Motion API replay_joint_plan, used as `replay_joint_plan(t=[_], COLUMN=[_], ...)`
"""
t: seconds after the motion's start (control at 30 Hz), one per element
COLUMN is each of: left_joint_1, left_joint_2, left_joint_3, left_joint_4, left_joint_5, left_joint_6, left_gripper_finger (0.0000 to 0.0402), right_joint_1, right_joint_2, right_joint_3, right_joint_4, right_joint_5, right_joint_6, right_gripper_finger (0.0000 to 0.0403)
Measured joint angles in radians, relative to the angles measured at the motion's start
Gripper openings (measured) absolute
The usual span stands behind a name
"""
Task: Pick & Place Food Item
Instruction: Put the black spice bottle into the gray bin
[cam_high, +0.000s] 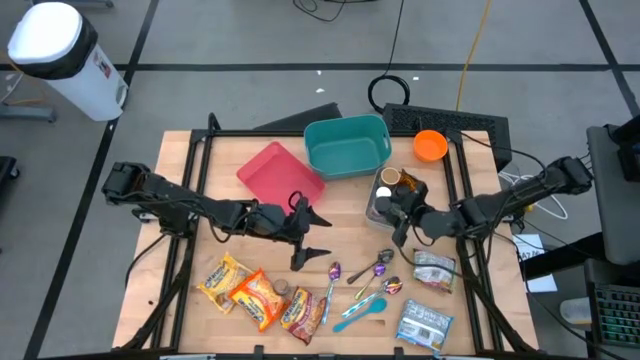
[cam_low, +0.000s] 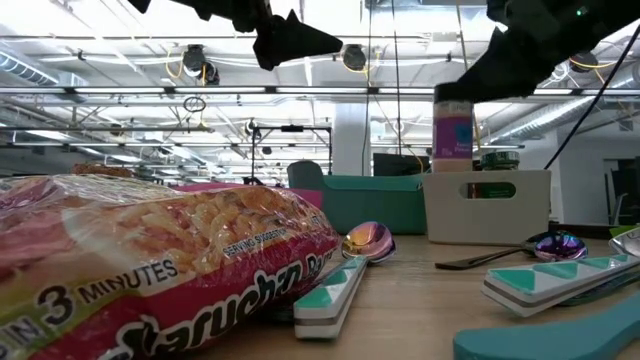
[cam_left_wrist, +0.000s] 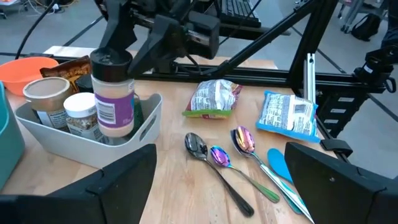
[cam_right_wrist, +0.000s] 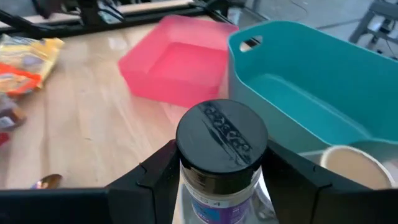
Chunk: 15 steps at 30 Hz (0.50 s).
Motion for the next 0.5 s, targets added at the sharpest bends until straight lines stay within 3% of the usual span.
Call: replay_joint_plan(t=[0.27, 0.5], left_joint_1=[0.000, 0.000], left_joint_2=[0.000, 0.000], left_joint_3=[0.000, 0.000], left_joint_4=[0.000, 0.003], left_joint_5=[-0.001, -0.001], left_joint_6=[0.000, -0.001], left_gripper_finger=[0.0363, 0.0361], right_joint_1=[-0.041, -0.044], right_joint_2=[0.009, 0.081], right_joint_3=[-0.001, -0.001], right_joint_4=[-0.076, -0.071], right_joint_5=[-0.081, -0.079], right_joint_6=[0.101, 0.129], right_gripper_finger=[0.0183, 0.0183])
